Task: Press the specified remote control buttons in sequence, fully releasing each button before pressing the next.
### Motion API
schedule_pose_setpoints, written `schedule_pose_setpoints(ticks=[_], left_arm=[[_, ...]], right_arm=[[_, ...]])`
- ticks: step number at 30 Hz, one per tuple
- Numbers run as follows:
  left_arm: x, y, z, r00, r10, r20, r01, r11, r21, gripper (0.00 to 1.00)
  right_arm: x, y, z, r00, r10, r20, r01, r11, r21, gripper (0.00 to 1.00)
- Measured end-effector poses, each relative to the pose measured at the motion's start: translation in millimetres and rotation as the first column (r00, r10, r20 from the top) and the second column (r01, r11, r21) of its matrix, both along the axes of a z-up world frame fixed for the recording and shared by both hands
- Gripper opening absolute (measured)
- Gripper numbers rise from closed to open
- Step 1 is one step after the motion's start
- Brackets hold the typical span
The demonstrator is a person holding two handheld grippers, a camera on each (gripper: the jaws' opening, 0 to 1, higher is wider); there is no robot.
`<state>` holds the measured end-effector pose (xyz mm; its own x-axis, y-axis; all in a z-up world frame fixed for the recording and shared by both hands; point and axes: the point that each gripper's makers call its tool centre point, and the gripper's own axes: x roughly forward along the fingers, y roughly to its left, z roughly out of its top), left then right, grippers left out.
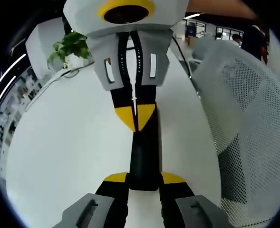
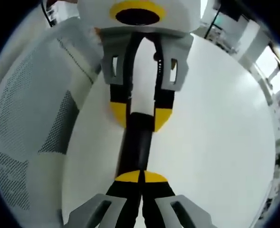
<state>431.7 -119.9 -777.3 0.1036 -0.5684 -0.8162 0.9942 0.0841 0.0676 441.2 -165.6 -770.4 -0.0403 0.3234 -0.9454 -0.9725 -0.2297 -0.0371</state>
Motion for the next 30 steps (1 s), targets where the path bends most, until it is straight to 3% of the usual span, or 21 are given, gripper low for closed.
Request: schedule_pose_setpoints(ticks=[9,30], left_arm=[[-0.1,0,-0.2,1.000,0.001,-0.003,-0.001,1.000,-0.001,0.24],[-0.1,0,-0.9,1.000,0.000,-0.002,0.000,1.000,0.007,0.24]], right_arm=[[-1,-1,6.1,1.000,-0.021,-0.007,0.021,0.999,0.027,0.00],[-12,-2,2.3,1.000,0.000,-0.024,0.000,1.000,0.010,0.00]])
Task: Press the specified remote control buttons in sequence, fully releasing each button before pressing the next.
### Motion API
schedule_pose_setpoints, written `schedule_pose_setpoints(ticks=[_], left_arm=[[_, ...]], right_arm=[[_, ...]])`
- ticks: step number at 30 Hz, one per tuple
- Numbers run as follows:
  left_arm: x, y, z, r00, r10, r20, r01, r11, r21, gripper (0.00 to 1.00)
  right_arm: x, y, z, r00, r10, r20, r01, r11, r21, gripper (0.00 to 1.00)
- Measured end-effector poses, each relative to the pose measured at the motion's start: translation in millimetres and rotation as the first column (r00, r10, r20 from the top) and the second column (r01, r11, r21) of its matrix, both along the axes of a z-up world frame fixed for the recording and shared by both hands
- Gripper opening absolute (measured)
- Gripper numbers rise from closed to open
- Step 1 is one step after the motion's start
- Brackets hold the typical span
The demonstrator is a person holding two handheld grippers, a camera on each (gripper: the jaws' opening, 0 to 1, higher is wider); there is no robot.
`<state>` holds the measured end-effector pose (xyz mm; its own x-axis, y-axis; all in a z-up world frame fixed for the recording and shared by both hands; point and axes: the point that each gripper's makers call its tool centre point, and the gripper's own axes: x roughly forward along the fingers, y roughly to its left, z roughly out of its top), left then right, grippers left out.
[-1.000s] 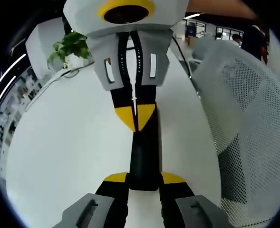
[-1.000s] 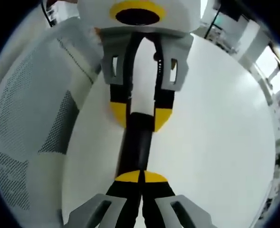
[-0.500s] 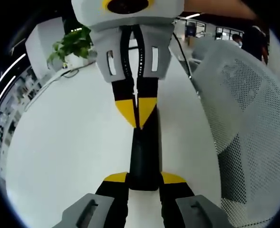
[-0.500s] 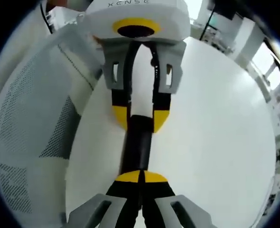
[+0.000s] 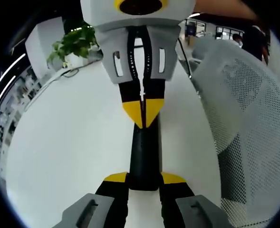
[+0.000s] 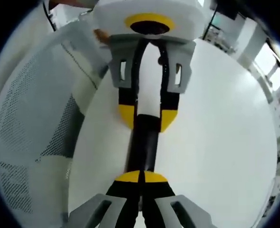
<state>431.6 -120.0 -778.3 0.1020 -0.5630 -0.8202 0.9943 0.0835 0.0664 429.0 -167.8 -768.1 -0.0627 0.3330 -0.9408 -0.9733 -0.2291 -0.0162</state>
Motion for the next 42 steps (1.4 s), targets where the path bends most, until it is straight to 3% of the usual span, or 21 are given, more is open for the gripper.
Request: schedule_pose_setpoints(ticks=[42], left_arm=[[0.6,0.1,0.6,1.000,0.006,0.001,-0.006,1.000,-0.001,0.24]], right_arm=[[0.8,2.4,-3.2,0.998,0.049,0.037,-0.047,0.998,-0.033,0.00]])
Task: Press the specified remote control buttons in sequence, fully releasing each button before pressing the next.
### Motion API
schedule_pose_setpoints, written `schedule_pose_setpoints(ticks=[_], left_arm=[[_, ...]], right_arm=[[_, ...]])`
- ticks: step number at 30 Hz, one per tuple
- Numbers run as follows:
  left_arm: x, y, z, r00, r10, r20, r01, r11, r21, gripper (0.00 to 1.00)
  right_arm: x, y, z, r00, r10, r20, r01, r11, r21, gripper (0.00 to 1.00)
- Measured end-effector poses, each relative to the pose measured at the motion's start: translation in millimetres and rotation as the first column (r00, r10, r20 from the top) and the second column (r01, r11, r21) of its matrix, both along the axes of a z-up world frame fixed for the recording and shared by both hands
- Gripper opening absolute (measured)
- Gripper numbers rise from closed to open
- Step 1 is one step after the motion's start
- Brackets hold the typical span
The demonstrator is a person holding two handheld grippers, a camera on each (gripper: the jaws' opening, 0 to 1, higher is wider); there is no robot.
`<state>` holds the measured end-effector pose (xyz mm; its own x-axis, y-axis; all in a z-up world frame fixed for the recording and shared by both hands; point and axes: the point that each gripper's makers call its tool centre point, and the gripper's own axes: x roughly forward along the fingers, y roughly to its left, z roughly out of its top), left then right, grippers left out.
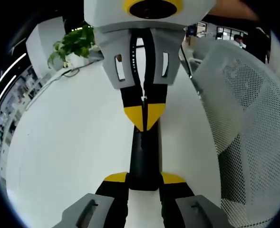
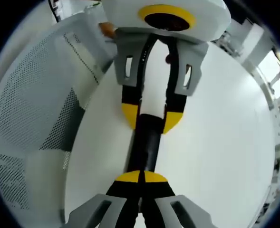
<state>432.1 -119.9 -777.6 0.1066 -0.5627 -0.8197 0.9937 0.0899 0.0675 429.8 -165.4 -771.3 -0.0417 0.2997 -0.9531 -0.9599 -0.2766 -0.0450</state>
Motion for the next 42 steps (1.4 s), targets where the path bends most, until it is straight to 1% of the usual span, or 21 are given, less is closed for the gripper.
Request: schedule_pose_setpoints(ticks=[8,18,25,42], left_arm=[[-0.2,0.0,-0.4,1.000,-0.002,0.002,0.002,1.000,0.001,0.24],[-0.9,0.2,-0.5,1.000,-0.002,0.003,0.002,1.000,0.001,0.24],[-1.2,0.1,-0.6,1.000,-0.004,0.001,0.004,1.000,0.003,0.24],[-0.8,0.6,-1.0,1.000,-0.005,0.000,0.005,1.000,0.007,0.24]], right_arm=[[-0.1,-0.4,0.7,1.000,-0.011,0.007,0.011,1.000,0.015,0.00],[-1.6,-0.7,1.1,1.000,-0.030,0.001,0.030,0.999,0.028,0.00],[-0.5,-1.5,4.5,0.999,-0.041,0.000,0.041,0.998,0.042,0.00],[-9.5,-1.3,1.9,0.999,-0.031,-0.008,0.031,0.999,0.044,0.00]])
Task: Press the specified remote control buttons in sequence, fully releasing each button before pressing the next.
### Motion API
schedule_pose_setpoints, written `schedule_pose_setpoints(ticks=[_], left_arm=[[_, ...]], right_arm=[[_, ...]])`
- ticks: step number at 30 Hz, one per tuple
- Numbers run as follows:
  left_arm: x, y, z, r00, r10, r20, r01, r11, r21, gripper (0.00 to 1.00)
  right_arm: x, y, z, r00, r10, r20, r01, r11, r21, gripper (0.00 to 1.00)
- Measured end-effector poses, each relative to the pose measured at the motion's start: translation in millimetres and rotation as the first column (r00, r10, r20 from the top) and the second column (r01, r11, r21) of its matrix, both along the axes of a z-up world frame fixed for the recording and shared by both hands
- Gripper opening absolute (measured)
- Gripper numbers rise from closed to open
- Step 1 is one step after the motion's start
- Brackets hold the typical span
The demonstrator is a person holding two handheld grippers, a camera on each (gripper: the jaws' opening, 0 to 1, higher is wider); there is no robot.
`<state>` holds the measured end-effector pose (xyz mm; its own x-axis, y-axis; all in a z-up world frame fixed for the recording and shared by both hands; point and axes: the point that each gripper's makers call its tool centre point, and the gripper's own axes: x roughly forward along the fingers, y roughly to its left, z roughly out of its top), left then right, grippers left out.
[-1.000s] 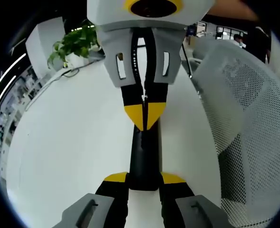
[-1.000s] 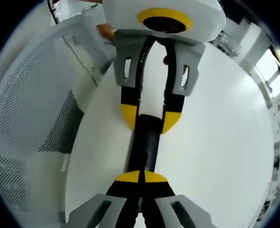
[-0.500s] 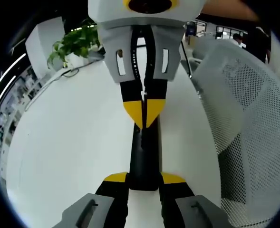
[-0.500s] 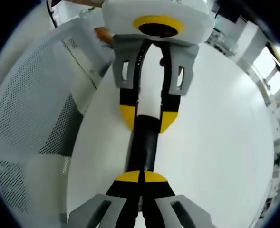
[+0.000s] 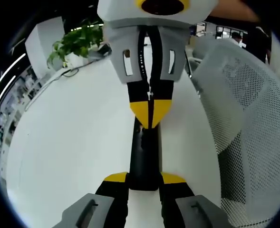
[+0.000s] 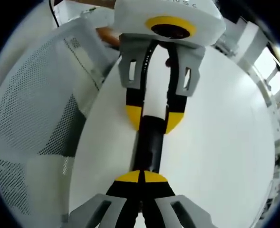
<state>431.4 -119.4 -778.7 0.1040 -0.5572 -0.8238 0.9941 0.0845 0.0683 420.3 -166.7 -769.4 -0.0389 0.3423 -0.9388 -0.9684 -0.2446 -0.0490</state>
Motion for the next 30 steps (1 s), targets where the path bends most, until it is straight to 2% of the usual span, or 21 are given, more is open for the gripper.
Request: schedule_pose_setpoints(ticks=[30], left_arm=[[-0.2,0.1,0.4,1.000,0.005,0.000,-0.005,1.000,0.002,0.24]], right_arm=[[-4.9,0.4,-2.7,1.000,0.012,-0.005,-0.012,1.000,-0.008,0.00]])
